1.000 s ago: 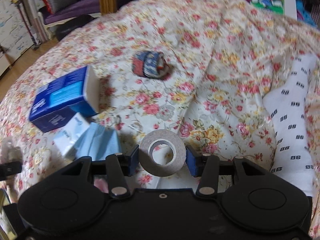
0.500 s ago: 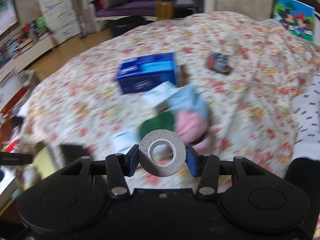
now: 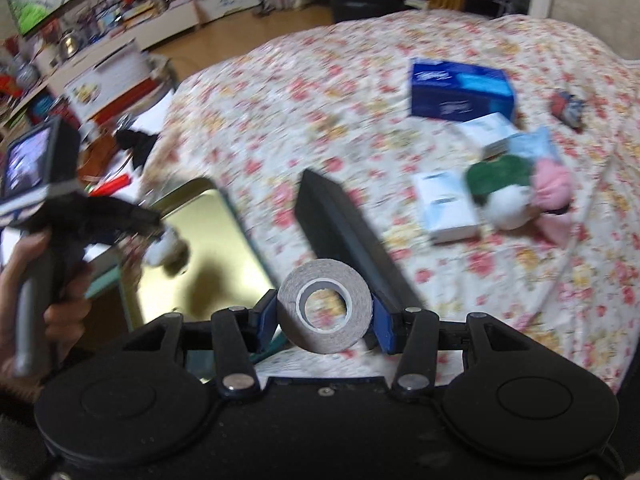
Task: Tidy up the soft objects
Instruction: 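Open the left tool over the tray while the right tool drops the tape roll there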
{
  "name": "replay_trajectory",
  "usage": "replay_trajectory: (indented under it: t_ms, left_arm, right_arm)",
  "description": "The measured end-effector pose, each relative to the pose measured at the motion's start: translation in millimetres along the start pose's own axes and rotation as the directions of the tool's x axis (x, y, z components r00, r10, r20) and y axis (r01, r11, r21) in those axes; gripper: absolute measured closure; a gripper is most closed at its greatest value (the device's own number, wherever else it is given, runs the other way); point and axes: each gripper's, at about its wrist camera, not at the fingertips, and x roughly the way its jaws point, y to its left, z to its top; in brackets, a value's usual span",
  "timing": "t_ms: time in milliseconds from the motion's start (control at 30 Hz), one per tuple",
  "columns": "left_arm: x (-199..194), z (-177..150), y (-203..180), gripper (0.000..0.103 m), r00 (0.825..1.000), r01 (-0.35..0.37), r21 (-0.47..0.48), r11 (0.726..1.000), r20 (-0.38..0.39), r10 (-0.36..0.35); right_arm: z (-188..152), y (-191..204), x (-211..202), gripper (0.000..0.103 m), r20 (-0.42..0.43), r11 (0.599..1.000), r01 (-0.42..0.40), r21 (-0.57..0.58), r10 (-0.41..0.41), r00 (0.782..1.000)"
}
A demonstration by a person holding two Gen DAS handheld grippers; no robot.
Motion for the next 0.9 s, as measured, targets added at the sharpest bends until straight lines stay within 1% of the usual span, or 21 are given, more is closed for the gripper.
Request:
replay_trajectory:
  t_ms: [67, 200, 267, 300, 400, 500, 633, 733, 767, 833, 900]
  left_arm:
    - [6.6, 4.4, 0.7, 0.048, 1.0, 0.005, 0.009, 1.0, 0.005, -0.005]
    - [18.9, 7.3, -1.9, 0.047, 0.999, -0.019, 0.057, 0.998, 0.045, 0.016]
    - [27.3, 8.9, -0.6, 0.047, 0.999, -0.039, 0.069, 0.997, 0.035, 0.037]
    - [28.6, 9.3, 1.4, 0.047, 0.999, -0.035, 0.063, 0.997, 0.03, 0.033]
    - [27.8, 10.6, 7.3, 0.047, 1.0, 0.017, 0.055, 0.998, 0.024, -0.018]
    - [26.7, 12.2, 8.7, 0.047, 0.999, 0.048, 0.042, 0.998, 0.019, -0.049]
    - [22.2, 13.8, 4.6, 0.04, 0.997, 0.06, 0.044, 0.997, 0.038, -0.062]
    - [17.4, 13.1, 1.3, 0.028, 0.997, 0.032, 0.059, 0.998, 0.071, -0.036]
    - [16.4, 12.7, 0.7, 0.027, 0.996, 0.019, 0.062, 0.998, 0.081, -0.024]
    - [16.2, 12.5, 1.1, 0.027, 0.996, 0.007, 0.065, 0.998, 0.086, -0.013]
    - [18.1, 13.1, 3.1, 0.027, 0.997, 0.016, 0.058, 0.998, 0.074, -0.02]
  right_arm:
    - [-1.3, 16.1, 6.6, 0.056, -0.022, 1.0, -0.004, -0.013, 0.004, 1.0]
    - [3.3, 38.5, 23.8, 0.057, -0.051, 0.999, -0.007, -0.05, 0.005, 0.999]
    - [4.3, 48.1, 32.1, 0.057, -0.065, 0.998, -0.012, -0.068, 0.008, 0.998]
    - [4.6, 52.5, 36.7, 0.057, -0.074, 0.997, -0.013, -0.076, 0.007, 0.997]
    - [5.1, 65.4, 52.5, 0.057, -0.109, 0.996, -0.021, -0.088, 0.011, 0.994]
    - [4.6, 76.7, 71.4, 0.057, -0.147, 0.995, -0.025, -0.096, 0.011, 0.989]
    - [2.1, 87.3, 88.2, 0.057, -0.181, 0.994, -0.015, -0.105, -0.004, 0.983]
    - [2.0, 90.9, 94.4, 0.057, -0.193, 0.994, -0.012, -0.111, -0.009, 0.981]
    - [2.3, 91.3, 94.9, 0.057, -0.192, 0.994, -0.01, -0.112, -0.012, 0.981]
    - [4.1, 91.4, 96.8, 0.056, -0.19, 0.994, -0.007, -0.11, -0.014, 0.982]
    - [6.7, 90.5, 98.3, 0.056, -0.188, 0.995, -0.007, -0.102, -0.013, 0.982]
